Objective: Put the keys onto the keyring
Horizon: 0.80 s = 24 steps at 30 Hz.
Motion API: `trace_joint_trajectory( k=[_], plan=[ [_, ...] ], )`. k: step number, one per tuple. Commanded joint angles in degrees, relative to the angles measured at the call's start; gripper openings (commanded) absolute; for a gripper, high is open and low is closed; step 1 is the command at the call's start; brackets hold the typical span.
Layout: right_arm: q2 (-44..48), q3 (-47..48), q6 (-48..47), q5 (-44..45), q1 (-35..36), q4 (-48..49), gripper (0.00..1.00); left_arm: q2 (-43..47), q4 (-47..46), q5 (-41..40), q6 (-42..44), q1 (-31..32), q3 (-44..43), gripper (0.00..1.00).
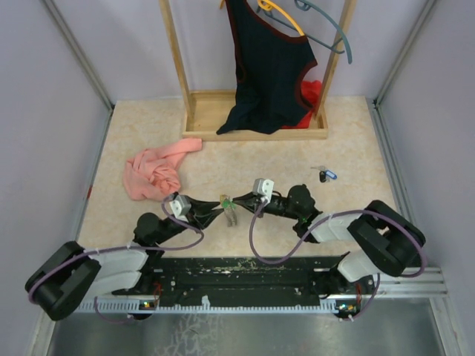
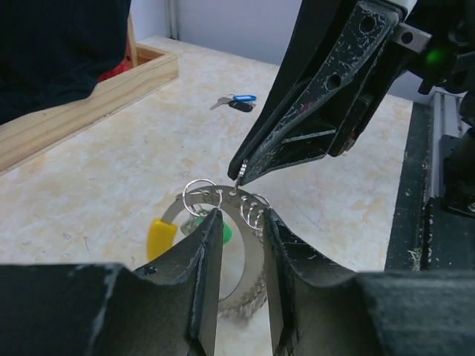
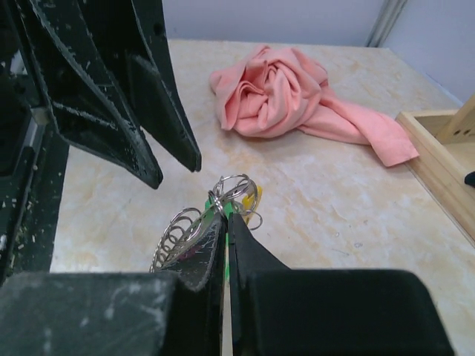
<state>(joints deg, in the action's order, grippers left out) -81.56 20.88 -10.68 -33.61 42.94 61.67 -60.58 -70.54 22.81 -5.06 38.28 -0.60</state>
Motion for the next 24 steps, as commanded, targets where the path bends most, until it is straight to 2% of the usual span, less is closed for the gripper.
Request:
trace_joint_trajectory(
  k=[1, 6, 13, 24],
  plan=[
    [-1.2, -1.1, 10.4, 1.6, -0.1, 16.5, 0.0, -5.4, -14.0, 3.5, -4.2, -0.4, 0.8, 0.33],
    [-3.4, -2.3, 13.9, 1.4, -0.2, 21.6, 0.0, -11.1, -19.9, 3.4, -3.5, -0.5, 0.6, 0.31],
    [-11.4, -3.7, 21.7, 1.0, 0.1, 36.8, 0.0, -17.0, -24.0, 5.6, -4.8, -1.4, -0.8, 0.29],
    [-18.1, 0.4, 23.8, -1.7, 2.4, 37.2, 0.0, -24.4, -30.2, 6.4, -3.7, -1.8, -1.2, 0.28]
  ],
)
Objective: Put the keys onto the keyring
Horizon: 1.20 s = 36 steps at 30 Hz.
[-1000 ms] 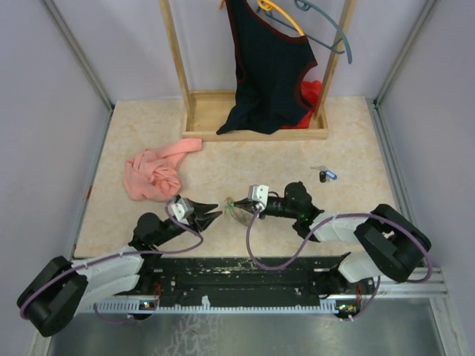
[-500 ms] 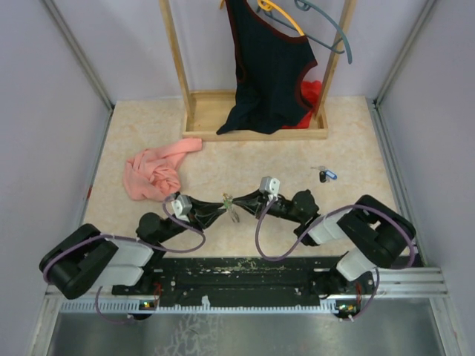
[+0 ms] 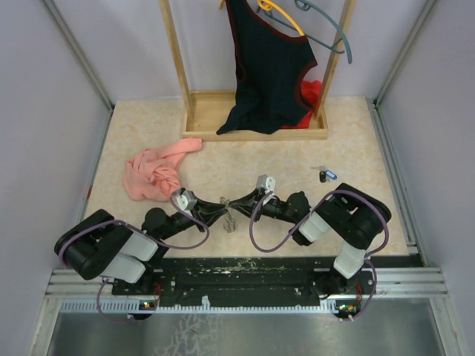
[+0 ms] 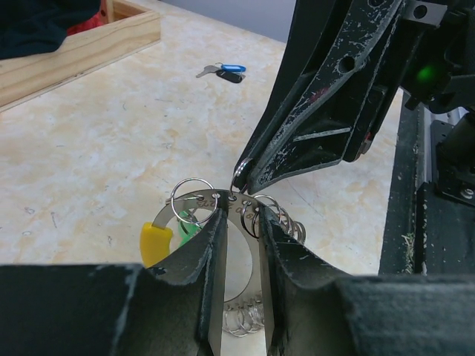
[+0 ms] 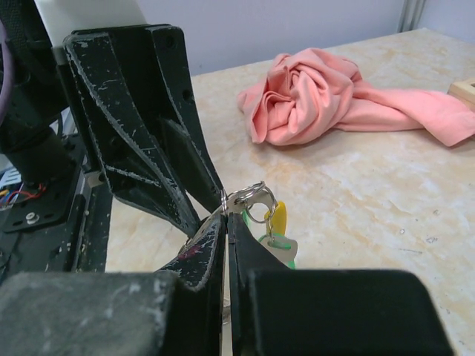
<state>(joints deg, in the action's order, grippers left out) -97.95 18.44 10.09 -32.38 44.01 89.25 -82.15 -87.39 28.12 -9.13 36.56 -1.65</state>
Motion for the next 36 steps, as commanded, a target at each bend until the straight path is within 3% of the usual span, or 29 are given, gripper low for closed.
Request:
trace_joint_trajectory(
  k=[1, 8, 14, 21, 36],
  plan=[
    [-2.0, 2.9, 3.0, -3.0, 1.7, 9.6, 0.0, -3.5, -13.9, 1.1, 0.5, -0.1, -0.1, 0.28],
    [-3.3, 3.3, 2.8, -4.3, 2.6, 9.6, 0.0, -3.9, -15.2, 2.0, 0.9, -0.8, 0.4, 0.29],
    [-2.9, 4.6, 1.8, -4.5, 2.6, 9.5, 0.0, -2.4, -15.1, 8.7, 0.7, -1.9, 0.5, 0.31],
    [-2.6, 4.9, -0.3, -15.0, -2.2, 9.5, 0.0, 1.2, -14.5, 9.4, -0.9, -6.0, 2.7, 0.32],
    [-2.6, 3.7, -1.7, -15.0, -3.0, 9.5, 0.0, 12.6, 4.8, 12.9, 7.2, -7.1, 0.6, 0.4]
  ],
)
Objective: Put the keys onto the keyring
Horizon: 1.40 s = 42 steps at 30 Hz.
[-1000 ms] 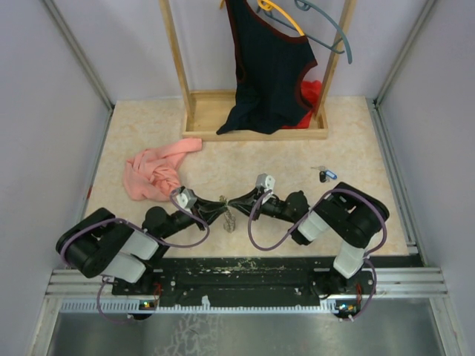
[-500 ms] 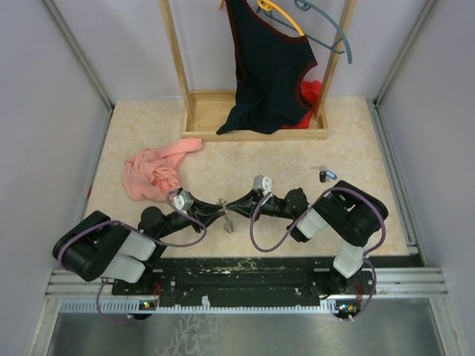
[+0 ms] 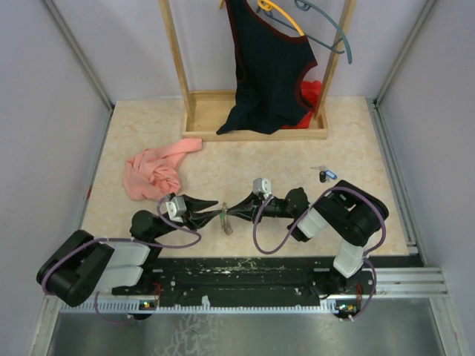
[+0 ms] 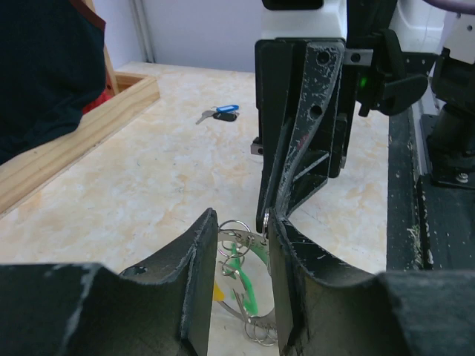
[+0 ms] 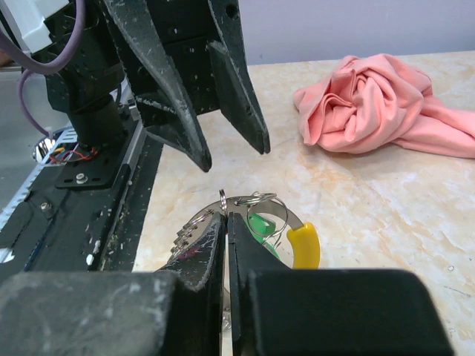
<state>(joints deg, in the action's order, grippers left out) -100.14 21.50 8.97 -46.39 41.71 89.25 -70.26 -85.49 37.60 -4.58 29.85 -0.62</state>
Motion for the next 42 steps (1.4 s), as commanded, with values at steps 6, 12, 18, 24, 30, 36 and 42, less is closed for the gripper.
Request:
trace_joint_trajectory(
  k=[6, 12, 18, 24, 30, 36, 42],
  plan=[
    [-0.5, 0.5, -0.6, -0.5, -0.6, 9.5, 0.0, -0.6, 3.3, 8.1, 3.0, -0.5, -0.9, 0.39],
    [-0.8, 0.7, -0.4, -0.5, -0.7, 9.5, 0.0, -2.4, 3.6, 9.5, 1.9, -0.5, -2.8, 0.34],
    [-0.5, 0.7, 0.0, -0.9, -0.7, 9.5, 0.0, -4.2, 3.7, 9.4, 1.4, -0.5, -3.7, 0.27],
    [-0.1, 0.7, 0.0, -0.9, -0.6, 9.5, 0.0, -4.5, 6.0, 9.6, 1.8, -0.5, -4.1, 0.2],
    [0.8, 0.3, -0.1, -0.6, -0.6, 9.5, 0.0, -3.6, 10.6, 10.9, 2.9, -0.5, -5.4, 0.04],
    [1.6, -0.9, 0.1, 0.2, -1.0, 9.4, 0.04, -1.3, 19.2, 13.5, 5.9, -0.4, -8.3, 0.01],
    [4.9, -1.9, -0.3, -0.3, -2.5, 3.2, 0.2, 2.4, 27.8, 13.0, 9.4, -0.4, -10.0, 0.01]
  ],
)
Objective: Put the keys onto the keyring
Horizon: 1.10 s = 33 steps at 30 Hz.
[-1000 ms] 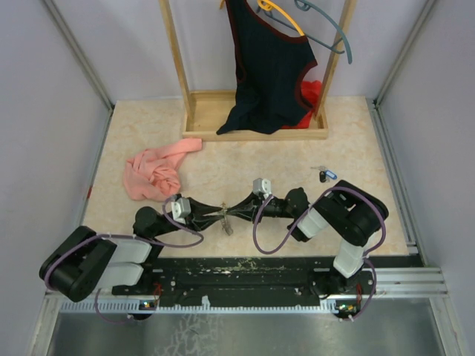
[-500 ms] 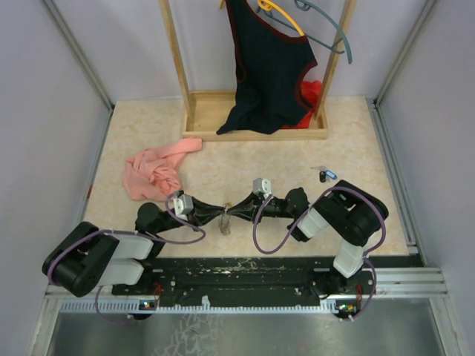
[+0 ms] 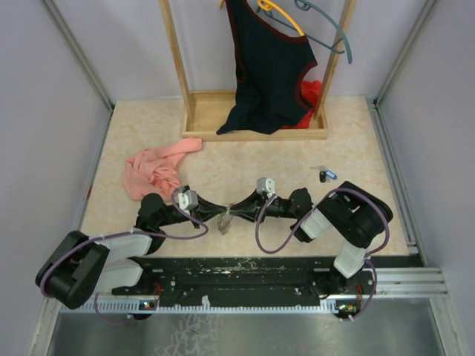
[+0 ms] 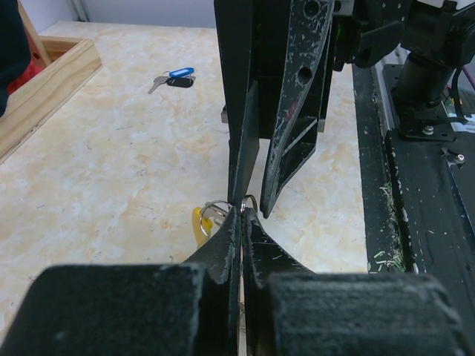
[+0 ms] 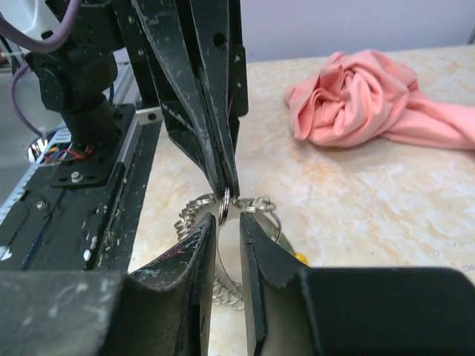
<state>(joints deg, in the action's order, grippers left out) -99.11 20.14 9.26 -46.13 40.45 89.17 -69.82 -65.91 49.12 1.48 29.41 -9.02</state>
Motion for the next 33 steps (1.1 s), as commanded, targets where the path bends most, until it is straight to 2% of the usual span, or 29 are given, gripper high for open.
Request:
trace_joint_trajectory(
  k=[1, 5, 11, 15, 18, 22, 33],
  plan=[
    [6.2, -0.4, -1.4, -0.8, -1.2, 0.6, 0.22, 2.3, 9.6, 1.4, 3.7, 0.0, -1.9, 0.01],
    [12.1, 2.0, -6.4, -2.7, -1.4, -17.8, 0.28, 2.6, 11.4, 2.2, 4.5, 0.1, -3.0, 0.01],
    [21.4, 7.5, -19.9, -1.0, -1.4, -48.7, 0.33, 4.1, 16.4, 1.9, 6.7, 0.0, -5.2, 0.01],
    [25.4, 11.9, -25.1, 0.1, -1.3, -64.7, 0.33, 4.1, 17.2, 2.3, 7.0, 0.1, -5.7, 0.01],
    [26.2, 14.6, -27.0, 0.3, -1.3, -71.2, 0.3, 4.0, 17.4, 2.4, 7.0, 0.0, -5.8, 0.01],
    [26.2, 17.0, -27.1, 0.3, -0.8, -73.6, 0.26, 3.9, 17.5, 2.6, 7.0, 0.0, -6.0, 0.01],
    [23.2, 24.1, -27.8, 1.6, 1.9, -80.2, 0.24, 3.5, 17.7, 3.0, 6.7, 0.1, -6.2, 0.01]
  ],
)
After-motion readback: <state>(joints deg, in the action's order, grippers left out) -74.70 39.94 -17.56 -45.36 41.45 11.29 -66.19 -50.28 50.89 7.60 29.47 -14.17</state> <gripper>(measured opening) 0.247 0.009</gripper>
